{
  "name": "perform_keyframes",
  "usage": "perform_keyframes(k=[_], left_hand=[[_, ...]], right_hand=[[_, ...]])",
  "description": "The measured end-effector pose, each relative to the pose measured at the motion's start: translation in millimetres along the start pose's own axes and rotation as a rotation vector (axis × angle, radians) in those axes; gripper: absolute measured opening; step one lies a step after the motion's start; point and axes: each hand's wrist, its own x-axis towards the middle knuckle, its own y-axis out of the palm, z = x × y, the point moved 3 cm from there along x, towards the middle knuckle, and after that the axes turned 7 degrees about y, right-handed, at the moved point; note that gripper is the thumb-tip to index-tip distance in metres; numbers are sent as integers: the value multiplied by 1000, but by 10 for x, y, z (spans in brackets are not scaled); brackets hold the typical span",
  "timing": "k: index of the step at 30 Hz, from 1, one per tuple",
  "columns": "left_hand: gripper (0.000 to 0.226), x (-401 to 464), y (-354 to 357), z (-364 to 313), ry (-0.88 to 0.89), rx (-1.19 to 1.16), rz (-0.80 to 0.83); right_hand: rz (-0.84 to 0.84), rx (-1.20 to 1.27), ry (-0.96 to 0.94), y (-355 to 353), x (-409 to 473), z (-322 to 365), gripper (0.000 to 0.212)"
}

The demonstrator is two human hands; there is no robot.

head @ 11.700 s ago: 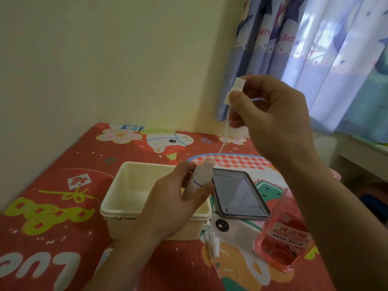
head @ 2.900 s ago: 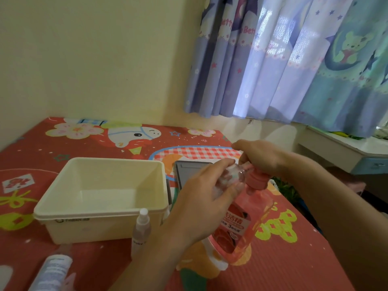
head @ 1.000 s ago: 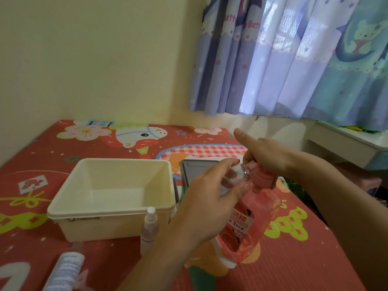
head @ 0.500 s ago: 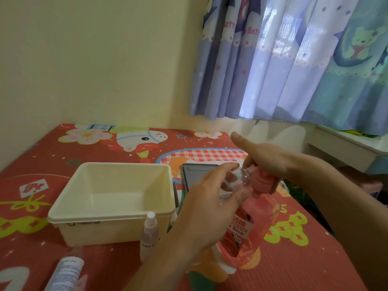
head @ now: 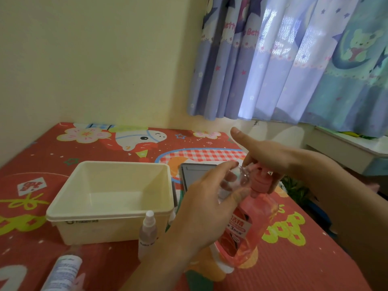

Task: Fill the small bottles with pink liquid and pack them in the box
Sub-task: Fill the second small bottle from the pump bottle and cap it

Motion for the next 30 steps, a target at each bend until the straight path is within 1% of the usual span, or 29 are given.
perform_keyframes(k=[1, 3, 6, 8, 9, 10, 12, 13, 14, 15, 18, 20, 23, 27, 29, 30], left_hand=[[52, -1, -1, 3, 3, -1, -6], [54, 3, 0, 13, 7, 3, -12], [58, -1, 7, 22, 8, 15, -2], [54, -7, 7, 19, 6, 19, -1], [53, -7, 12, 19, 4, 13, 1], [53, -10, 12, 13, 0, 5, 4], [55, -13, 2, 4, -2, -3, 0], [57, -13, 2, 4, -1, -5, -4], [57, -11, 3, 6, 0, -8, -8], [57, -9, 6, 9, 1, -9, -12], [56, -15, 25, 6, 2, 0, -6], [53, -21, 34, 5, -4, -2, 5], [51, -23, 24, -4, -3, -7, 4], [51, -9, -6, -33, 11, 0, -20], [50, -1, -14, -28, 14, -1, -30], [51, 0, -10, -22, 13, -6, -30]], right_hand=[[11, 1, 3, -1, 3, 3, 96], [-33, -19, 5, 18, 20, 1, 95], [-126, -43, -68, 94, 60, -20, 82], [-140, -33, -103, 121, 68, -21, 73], [-132, -24, -94, 112, 69, -19, 73], [-104, -20, -75, 92, 57, -18, 77], [-15, -10, -29, 27, 34, -24, 97], [11, 3, -11, 4, 24, -27, 102], [11, 12, -5, -4, 12, -21, 103], [-15, 5, -10, 1, 9, -19, 102], [-136, -55, -71, 69, 47, -19, 85], [-156, -40, -105, 108, 53, -21, 80], [-129, -34, -79, 82, 37, -16, 83], [-20, -2, -24, 15, -14, 3, 101], [-34, 9, -28, 23, -20, 9, 100], [-73, 2, -38, 41, -3, 0, 96]])
